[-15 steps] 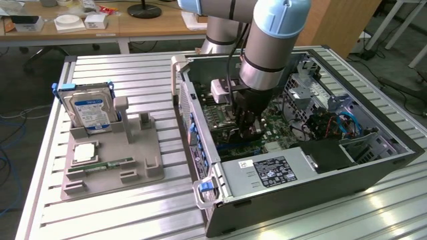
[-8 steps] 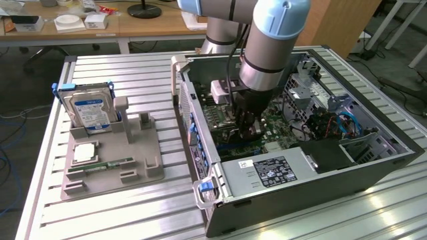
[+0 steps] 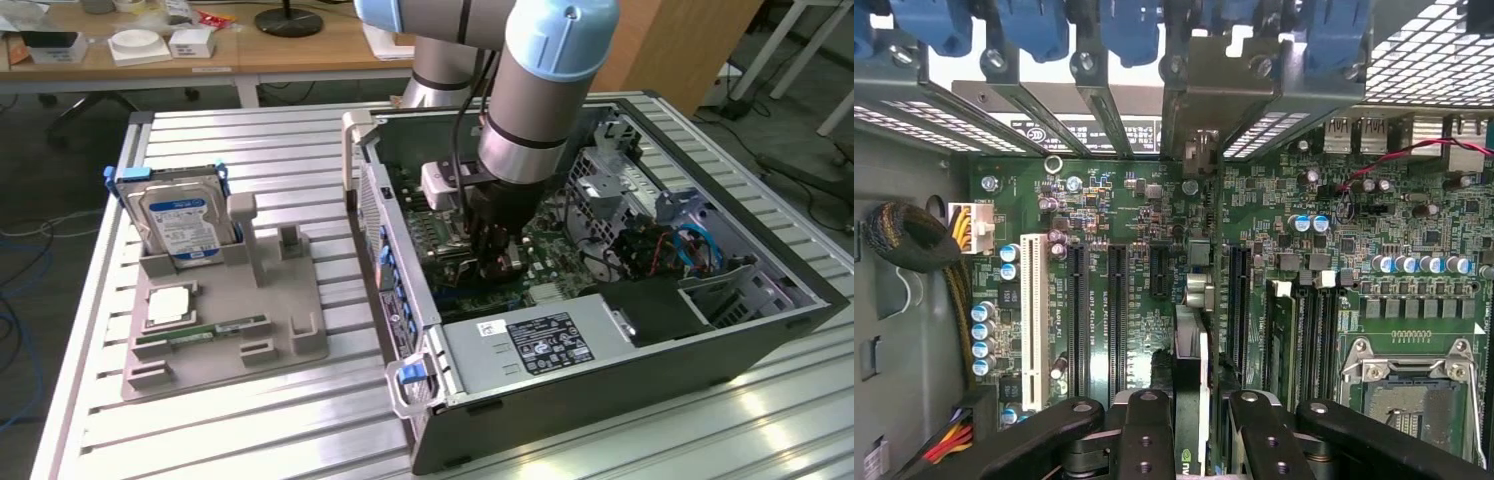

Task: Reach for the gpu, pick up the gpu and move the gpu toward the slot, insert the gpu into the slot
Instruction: 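Insert the gpu into the slot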

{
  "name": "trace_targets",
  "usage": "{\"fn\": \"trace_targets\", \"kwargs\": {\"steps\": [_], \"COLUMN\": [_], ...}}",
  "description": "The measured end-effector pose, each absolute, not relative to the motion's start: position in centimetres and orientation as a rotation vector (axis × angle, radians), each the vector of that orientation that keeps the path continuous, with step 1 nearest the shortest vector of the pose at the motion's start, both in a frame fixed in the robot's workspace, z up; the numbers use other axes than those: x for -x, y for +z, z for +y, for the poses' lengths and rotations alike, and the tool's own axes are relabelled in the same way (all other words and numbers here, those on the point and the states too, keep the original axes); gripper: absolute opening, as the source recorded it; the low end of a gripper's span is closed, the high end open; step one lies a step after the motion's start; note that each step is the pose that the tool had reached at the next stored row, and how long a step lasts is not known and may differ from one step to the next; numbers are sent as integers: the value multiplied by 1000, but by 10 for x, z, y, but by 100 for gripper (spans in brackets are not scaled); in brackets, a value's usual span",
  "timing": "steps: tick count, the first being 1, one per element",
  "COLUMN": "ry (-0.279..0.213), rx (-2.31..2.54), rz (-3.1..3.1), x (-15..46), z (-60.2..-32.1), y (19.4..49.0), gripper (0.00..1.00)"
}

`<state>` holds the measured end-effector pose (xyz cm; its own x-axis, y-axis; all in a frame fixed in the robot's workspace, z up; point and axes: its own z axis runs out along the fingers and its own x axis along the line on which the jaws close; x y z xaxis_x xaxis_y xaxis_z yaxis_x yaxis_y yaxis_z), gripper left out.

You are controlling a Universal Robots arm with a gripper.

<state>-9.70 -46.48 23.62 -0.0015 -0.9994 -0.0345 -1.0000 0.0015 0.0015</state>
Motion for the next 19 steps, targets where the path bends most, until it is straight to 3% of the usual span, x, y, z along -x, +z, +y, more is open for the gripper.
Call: {"fn": "trace_targets", "kwargs": {"steps": [19], "ry": [40], "rx": [2203], "rz": [2206], "x": [99], "z": [-465], "y": [234], "gripper": [26]}}
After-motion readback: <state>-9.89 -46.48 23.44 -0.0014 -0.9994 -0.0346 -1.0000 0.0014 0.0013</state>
